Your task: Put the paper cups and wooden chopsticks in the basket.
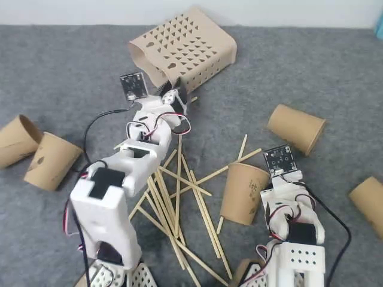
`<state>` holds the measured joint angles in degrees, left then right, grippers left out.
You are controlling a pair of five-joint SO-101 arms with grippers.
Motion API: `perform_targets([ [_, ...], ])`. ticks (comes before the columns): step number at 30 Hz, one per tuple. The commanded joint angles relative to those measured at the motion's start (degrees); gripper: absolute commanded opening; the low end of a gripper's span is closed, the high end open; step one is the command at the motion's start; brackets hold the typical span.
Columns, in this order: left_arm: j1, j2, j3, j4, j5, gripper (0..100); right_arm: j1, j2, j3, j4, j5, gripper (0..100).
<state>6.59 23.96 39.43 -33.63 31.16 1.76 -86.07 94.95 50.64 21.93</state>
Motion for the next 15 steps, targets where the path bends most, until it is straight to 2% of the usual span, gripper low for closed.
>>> perform_targets([
  [1, 0.0, 2.7, -5.1, -3.5, -5.1, 1, 0.7, -0.7, -0.4, 0.4, 0.8, 0.8],
  [6, 0.4, -2.9, -0.8, -3.9, -5.6, 1, 0.7, -0.7, -0.4, 0.4, 0.8, 0.8],
  [15, -0.1, -26.3, 11.0, -3.6, -5.4, 1, 0.7, -0.7, -0.4, 0.4, 0.8, 0.8],
])
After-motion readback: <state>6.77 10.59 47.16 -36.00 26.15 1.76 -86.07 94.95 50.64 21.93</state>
